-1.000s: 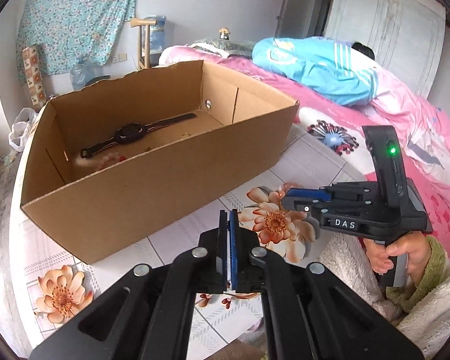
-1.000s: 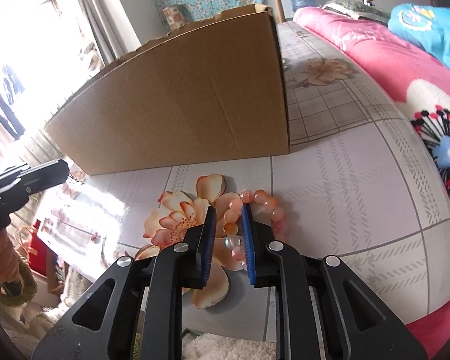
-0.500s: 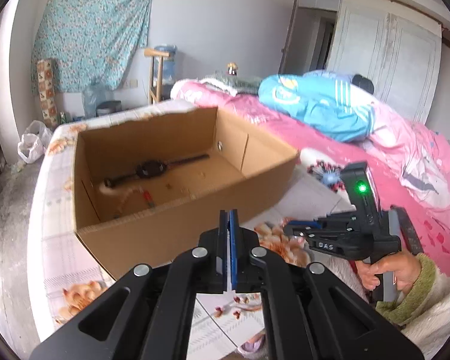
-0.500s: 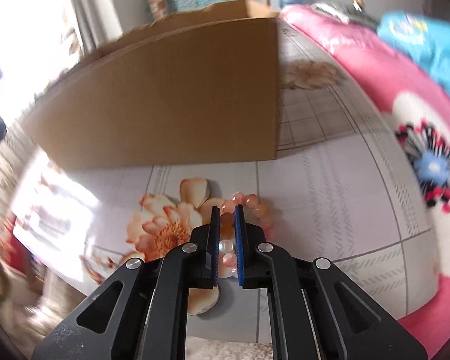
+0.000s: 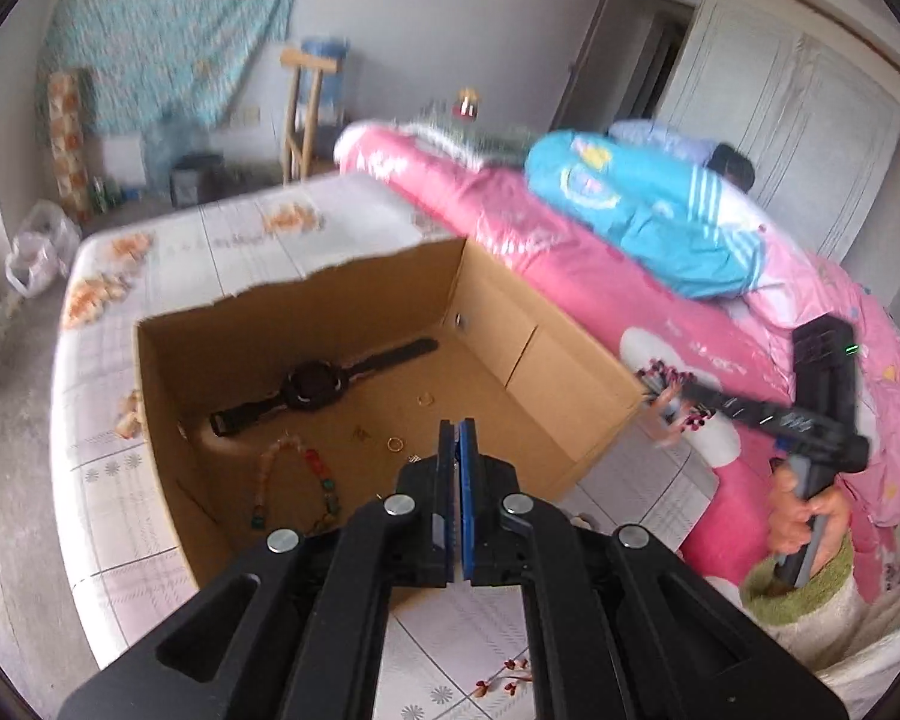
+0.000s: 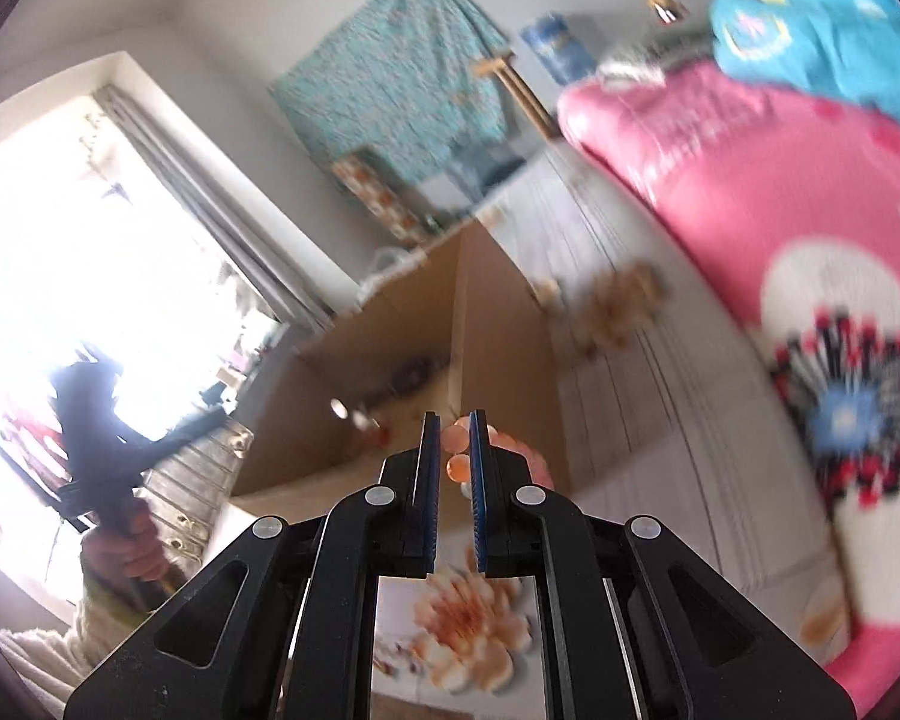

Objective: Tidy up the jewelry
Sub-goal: 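Lift the gold charm with left while right lifts the pink bead bracelet toward the box, then lower both held pieces into the box and open both grippers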

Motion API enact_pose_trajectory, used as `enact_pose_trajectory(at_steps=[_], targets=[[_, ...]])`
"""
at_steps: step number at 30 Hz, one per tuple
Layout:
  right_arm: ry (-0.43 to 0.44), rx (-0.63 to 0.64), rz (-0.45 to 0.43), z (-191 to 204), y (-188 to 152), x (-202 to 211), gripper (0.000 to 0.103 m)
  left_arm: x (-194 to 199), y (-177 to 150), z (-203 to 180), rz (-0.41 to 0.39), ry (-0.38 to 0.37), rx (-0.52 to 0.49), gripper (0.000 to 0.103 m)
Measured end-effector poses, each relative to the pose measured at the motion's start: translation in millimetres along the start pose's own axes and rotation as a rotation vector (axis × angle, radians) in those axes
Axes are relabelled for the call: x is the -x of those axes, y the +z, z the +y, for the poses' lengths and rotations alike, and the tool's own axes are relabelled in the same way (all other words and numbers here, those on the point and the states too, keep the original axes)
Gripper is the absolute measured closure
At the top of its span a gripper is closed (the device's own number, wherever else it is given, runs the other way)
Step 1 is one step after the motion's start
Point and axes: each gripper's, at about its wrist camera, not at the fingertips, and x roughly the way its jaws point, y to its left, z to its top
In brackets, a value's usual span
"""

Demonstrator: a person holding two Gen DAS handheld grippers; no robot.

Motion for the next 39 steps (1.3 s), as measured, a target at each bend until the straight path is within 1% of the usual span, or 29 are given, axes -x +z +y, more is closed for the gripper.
enact_pose_trajectory(at_steps=[4,5,6,9,12,17,21,26,28,29,31,32,35,37,38,39], targets=[[0.043,0.061,-0.016,20,23,-3,0.096,-41,15,12,0.159,-0.029,0.016,0.102],[0.065,0.068,-0.012,23,29,-7,0.096,-50,15,13,0.191,-0.035,0.025,0.102],[0.081,0.072,-0.005,25,34,-13,0.096,-64,18,17,0.244,-0.041,0.044,0.102],[0.137,0.083,0.034,32,49,-28,0.096,-93,22,26,0.349,-0.024,0.054,0.102],[0.175,0.090,0.090,39,60,-48,0.096,-119,24,35,0.434,-0.001,0.067,0.102],[0.198,0.087,0.169,41,66,-77,0.096,-155,20,44,0.565,0.050,0.066,0.102],[0.192,0.106,0.210,42,67,-91,0.096,-171,14,46,0.630,0.098,0.049,0.102],[0.173,0.135,0.250,45,65,-101,0.096,-171,18,49,0.625,0.127,0.058,0.101],[0.164,0.146,0.258,48,64,-100,0.096,-169,19,52,0.616,0.131,0.079,0.100],[0.152,0.156,0.262,50,64,-100,0.096,-167,19,54,0.613,0.128,0.089,0.099],[0.139,0.166,0.271,53,63,-99,0.096,-164,20,56,0.596,0.114,0.098,0.090],[0.133,0.172,0.275,53,64,-101,0.096,-161,20,56,0.589,0.115,0.098,0.089],[0.104,0.198,0.302,58,63,-106,0.096,-147,23,52,0.536,0.106,0.083,0.085],[0.074,0.229,0.331,62,62,-111,0.096,-129,26,47,0.485,0.094,0.077,0.078],[0.050,0.256,0.350,64,61,-114,0.096,-118,27,44,0.451,0.087,0.071,0.076],[0.032,0.272,0.364,66,61,-118,0.096,-104,28,40,0.413,0.079,0.060,0.072]])
